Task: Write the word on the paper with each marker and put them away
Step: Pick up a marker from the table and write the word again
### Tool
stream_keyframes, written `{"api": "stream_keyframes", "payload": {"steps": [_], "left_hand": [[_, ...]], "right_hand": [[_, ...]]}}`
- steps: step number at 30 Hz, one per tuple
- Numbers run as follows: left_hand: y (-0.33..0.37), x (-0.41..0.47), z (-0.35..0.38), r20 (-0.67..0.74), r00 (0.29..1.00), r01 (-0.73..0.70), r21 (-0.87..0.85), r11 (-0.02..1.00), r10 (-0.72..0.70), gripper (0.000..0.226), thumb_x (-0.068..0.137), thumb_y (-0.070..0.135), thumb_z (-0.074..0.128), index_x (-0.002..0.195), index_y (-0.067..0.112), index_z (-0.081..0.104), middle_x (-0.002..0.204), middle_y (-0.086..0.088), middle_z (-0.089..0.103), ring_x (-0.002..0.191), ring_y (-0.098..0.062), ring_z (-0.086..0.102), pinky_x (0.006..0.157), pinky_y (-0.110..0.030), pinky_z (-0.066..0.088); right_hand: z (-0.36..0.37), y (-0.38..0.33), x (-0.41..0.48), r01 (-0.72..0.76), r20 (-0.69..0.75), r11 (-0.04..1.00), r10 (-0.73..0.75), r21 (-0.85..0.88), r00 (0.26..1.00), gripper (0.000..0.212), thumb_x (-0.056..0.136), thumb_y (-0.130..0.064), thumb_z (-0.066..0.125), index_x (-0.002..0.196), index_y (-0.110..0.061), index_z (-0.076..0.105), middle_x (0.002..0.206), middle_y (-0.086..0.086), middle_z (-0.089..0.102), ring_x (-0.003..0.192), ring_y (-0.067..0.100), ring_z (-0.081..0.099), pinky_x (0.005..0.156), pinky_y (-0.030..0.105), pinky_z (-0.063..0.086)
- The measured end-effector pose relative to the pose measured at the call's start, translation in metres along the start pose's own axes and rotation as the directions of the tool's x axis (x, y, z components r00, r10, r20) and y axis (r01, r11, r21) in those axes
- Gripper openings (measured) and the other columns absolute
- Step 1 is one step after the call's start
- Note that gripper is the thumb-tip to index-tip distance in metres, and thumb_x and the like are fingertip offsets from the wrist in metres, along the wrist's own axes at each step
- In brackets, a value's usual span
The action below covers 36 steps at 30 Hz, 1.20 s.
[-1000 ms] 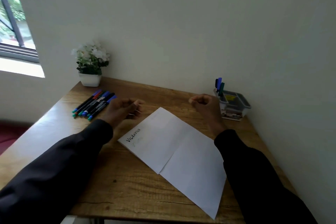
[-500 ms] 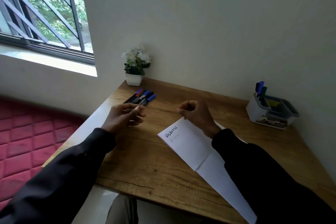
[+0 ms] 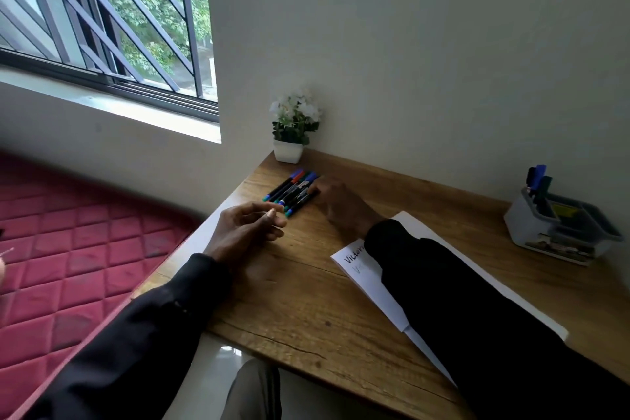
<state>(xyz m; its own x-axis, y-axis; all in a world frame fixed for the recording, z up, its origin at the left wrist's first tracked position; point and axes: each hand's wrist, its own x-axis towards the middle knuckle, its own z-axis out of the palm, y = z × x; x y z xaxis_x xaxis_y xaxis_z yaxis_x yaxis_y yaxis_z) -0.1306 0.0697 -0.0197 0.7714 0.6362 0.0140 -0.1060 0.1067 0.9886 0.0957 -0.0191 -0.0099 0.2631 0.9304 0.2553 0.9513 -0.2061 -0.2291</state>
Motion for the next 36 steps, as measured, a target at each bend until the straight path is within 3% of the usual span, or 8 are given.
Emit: {"api": "stream_keyframes", "payload": {"steps": [5, 9, 14, 18, 21, 23, 28, 36], "left_hand": [[-0.001, 0.002, 0.0, 0.029, 1.0, 0.002, 0.022, 1.0, -0.002, 0.023, 0.094, 0.014, 0.064, 0.114, 0.005, 0.069, 0.098, -0.019, 0.073, 0.082, -0.024, 0.07, 0.075, -0.028, 0.058], [0.001, 0.0, 0.002, 0.04, 0.999, -0.004, 0.031, 1.0, 0.003, 0.023, 0.094, 0.014, 0.064, 0.114, 0.004, 0.069, 0.099, -0.019, 0.073, 0.082, -0.023, 0.07, 0.075, -0.026, 0.059], [0.005, 0.001, 0.004, 0.059, 0.998, -0.031, 0.066, 0.997, 0.027, 0.028, 0.091, 0.024, 0.066, 0.116, 0.012, 0.07, 0.103, -0.013, 0.074, 0.09, -0.028, 0.071, 0.08, -0.034, 0.055], [0.016, 0.0, 0.024, 0.117, 0.99, -0.091, 0.097, 0.991, 0.079, 0.034, 0.089, 0.025, 0.068, 0.123, 0.018, 0.066, 0.112, -0.004, 0.073, 0.099, -0.021, 0.071, 0.08, -0.029, 0.059], [0.02, 0.004, 0.048, 0.21, 0.97, -0.149, 0.105, 0.983, 0.124, 0.038, 0.089, 0.023, 0.07, 0.126, 0.016, 0.064, 0.116, -0.003, 0.072, 0.101, -0.019, 0.071, 0.084, -0.03, 0.059], [0.022, 0.008, 0.066, 0.275, 0.95, -0.196, 0.152, 0.969, 0.149, 0.041, 0.088, 0.024, 0.071, 0.127, 0.014, 0.063, 0.116, -0.003, 0.072, 0.101, -0.018, 0.071, 0.085, -0.033, 0.059], [0.028, 0.017, 0.101, 0.418, 0.89, -0.32, 0.286, 0.903, 0.183, 0.029, 0.089, 0.015, 0.069, 0.118, 0.009, 0.07, 0.105, -0.004, 0.075, 0.091, -0.017, 0.072, 0.08, -0.03, 0.06], [0.038, 0.025, 0.114, 0.481, 0.853, -0.43, 0.424, 0.797, 0.204, 0.015, 0.086, 0.011, 0.071, 0.1, 0.012, 0.075, 0.087, 0.009, 0.072, 0.078, 0.0, 0.068, 0.067, -0.015, 0.053]], "right_hand": [[-0.002, 0.014, -0.004, 0.074, 0.043, 0.985, -0.068, -0.157, 0.997, 0.03, 0.092, -0.001, 0.065, 0.117, -0.018, 0.067, 0.127, 0.006, 0.061, 0.126, 0.026, 0.048, 0.104, 0.037, 0.043], [-0.013, 0.026, -0.021, 0.035, 0.013, 0.989, -0.034, -0.143, 0.999, 0.015, 0.095, -0.01, 0.065, 0.107, -0.016, 0.071, 0.114, 0.007, 0.066, 0.119, 0.023, 0.052, 0.09, 0.031, 0.047], [-0.04, 0.028, -0.051, -0.154, -0.221, 0.957, 0.21, 0.246, 0.952, 0.014, 0.098, -0.006, 0.062, 0.107, -0.014, 0.068, 0.104, 0.003, 0.066, 0.096, 0.015, 0.063, 0.078, 0.026, 0.049], [-0.067, 0.016, -0.076, -0.106, -0.224, 0.597, 0.451, 0.795, 0.864, 0.011, 0.1, -0.002, 0.059, 0.103, -0.011, 0.064, 0.09, 0.008, 0.07, 0.076, 0.015, 0.069, 0.064, 0.031, 0.06], [-0.078, 0.001, -0.098, -0.05, -0.097, 0.311, 0.44, 0.949, 0.893, 0.013, 0.101, -0.001, 0.057, 0.11, -0.001, 0.066, 0.094, 0.015, 0.071, 0.086, 0.022, 0.073, 0.072, 0.029, 0.061], [-0.079, -0.009, -0.11, -0.052, -0.057, 0.226, 0.45, 0.973, 0.891, 0.015, 0.098, -0.002, 0.061, 0.11, 0.003, 0.068, 0.1, 0.018, 0.074, 0.093, 0.027, 0.074, 0.078, 0.03, 0.061], [-0.077, -0.023, -0.131, -0.064, -0.074, 0.247, 0.511, 0.967, 0.856, 0.015, 0.094, -0.013, 0.068, 0.105, -0.002, 0.071, 0.102, 0.016, 0.077, 0.095, 0.03, 0.075, 0.08, 0.033, 0.06], [-0.084, -0.018, -0.147, -0.151, 0.017, 0.22, 0.513, 0.964, 0.858, 0.025, 0.1, -0.027, 0.059, 0.083, -0.01, 0.065, 0.066, 0.011, 0.059, 0.056, 0.021, 0.056, 0.047, 0.026, 0.042]]}}
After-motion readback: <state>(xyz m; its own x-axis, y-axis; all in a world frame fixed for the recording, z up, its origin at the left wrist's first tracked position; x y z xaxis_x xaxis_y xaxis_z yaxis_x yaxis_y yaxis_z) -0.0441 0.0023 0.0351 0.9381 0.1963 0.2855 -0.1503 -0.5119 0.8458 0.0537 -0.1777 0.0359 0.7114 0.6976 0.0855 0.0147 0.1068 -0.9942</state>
